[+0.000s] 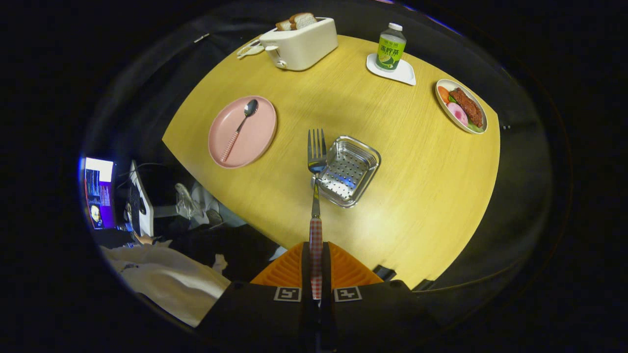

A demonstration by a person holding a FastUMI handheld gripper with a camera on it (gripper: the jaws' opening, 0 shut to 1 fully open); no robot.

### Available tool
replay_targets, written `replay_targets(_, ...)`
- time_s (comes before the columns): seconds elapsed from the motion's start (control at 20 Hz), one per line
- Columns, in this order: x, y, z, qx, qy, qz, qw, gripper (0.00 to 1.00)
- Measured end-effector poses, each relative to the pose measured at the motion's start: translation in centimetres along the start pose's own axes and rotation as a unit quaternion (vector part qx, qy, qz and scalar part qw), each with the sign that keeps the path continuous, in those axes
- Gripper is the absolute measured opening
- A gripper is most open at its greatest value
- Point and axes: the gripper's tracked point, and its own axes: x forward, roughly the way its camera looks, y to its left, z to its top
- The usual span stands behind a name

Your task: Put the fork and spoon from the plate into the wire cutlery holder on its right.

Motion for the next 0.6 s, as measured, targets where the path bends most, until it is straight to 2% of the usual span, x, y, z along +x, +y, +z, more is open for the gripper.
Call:
replay_targets(0.3, 1.4, -2.4, -0.1, -0.027, 0.1, 0.015, 0.994, 0.09)
replay_targets(0.45, 2.1, -3.1, 0.8, -0.009, 0.122, 0.025, 0.992, 0.09)
replay_targets(0.6, 1.8, -4.5, 0.1, -0.022, 0.15, 0.015, 0.988, 0.09)
